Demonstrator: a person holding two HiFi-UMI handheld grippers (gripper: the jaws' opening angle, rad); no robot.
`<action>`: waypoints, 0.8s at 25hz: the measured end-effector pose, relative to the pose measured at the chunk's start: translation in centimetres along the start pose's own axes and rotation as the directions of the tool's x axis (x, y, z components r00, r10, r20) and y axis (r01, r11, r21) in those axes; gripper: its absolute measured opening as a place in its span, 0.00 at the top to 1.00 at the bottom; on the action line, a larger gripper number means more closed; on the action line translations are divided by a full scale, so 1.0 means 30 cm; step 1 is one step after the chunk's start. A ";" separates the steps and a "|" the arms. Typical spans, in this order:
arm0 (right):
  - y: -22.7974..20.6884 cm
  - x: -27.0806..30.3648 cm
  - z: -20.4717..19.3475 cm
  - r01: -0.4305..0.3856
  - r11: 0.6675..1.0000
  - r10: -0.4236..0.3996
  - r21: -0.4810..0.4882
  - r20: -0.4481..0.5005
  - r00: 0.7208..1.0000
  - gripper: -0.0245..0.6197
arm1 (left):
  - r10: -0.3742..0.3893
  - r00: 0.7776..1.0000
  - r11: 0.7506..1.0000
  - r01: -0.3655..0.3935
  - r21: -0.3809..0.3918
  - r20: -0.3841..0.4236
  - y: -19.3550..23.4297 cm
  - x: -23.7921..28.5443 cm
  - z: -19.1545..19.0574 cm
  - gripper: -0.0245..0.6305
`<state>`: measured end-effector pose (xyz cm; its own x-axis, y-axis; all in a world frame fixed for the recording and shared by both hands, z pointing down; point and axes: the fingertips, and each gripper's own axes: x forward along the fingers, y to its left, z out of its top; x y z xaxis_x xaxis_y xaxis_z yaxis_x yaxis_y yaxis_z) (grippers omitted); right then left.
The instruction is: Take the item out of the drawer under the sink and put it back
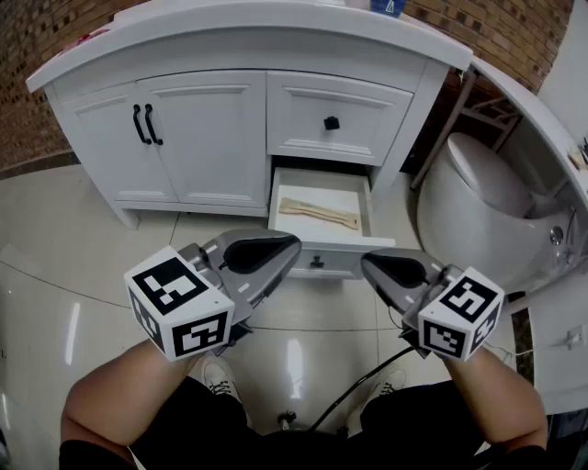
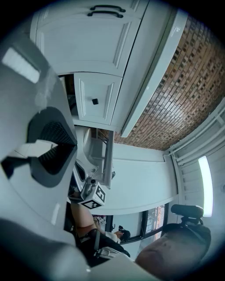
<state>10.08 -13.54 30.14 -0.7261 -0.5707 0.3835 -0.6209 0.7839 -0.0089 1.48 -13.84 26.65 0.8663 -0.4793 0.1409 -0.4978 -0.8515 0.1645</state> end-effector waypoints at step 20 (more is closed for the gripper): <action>-0.247 0.201 0.116 0.091 0.971 -0.123 -0.223 -0.138 0.983 0.95 | 0.010 1.000 1.000 -0.010 -0.027 0.012 0.044 -0.016 0.006 0.95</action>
<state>9.28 -23.64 29.29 -0.5963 -0.6240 0.5050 -0.6027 0.7636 0.2318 0.41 -14.79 26.62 0.8616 -0.4904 0.1307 -0.5072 -0.8406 0.1899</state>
